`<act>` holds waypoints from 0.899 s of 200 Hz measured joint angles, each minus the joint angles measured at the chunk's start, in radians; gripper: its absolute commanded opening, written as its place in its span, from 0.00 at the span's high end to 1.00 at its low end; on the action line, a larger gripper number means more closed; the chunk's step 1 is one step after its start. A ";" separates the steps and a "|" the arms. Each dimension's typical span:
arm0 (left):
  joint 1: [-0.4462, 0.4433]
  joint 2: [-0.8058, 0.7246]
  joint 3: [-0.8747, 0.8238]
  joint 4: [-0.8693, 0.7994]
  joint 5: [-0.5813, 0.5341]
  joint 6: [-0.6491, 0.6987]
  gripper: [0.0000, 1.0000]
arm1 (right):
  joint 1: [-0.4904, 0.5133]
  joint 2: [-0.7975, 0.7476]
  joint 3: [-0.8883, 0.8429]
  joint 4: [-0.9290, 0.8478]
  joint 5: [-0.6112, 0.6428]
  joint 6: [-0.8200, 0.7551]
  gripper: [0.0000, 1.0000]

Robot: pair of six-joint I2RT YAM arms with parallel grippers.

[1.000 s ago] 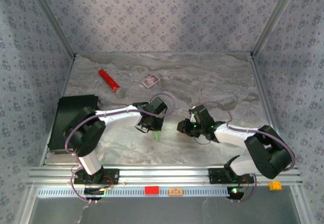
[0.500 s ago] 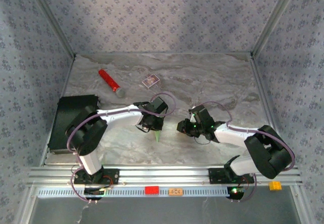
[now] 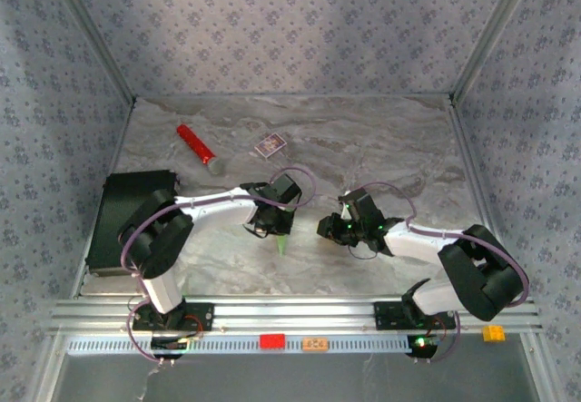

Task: Fold a paper plane with a square sheet of paper (pick it up from the middle)
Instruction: Turn over a paper plane at the center of the table, then move the paper plane to the center of the table.

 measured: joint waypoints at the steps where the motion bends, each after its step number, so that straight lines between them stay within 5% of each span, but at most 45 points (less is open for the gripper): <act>1: 0.000 0.000 0.001 -0.003 -0.002 0.000 1.00 | 0.000 0.000 0.000 0.000 0.000 0.000 0.75; 180: -0.037 0.056 0.092 -0.123 -0.082 -0.010 0.92 | 0.000 0.000 0.000 0.000 0.000 0.000 0.75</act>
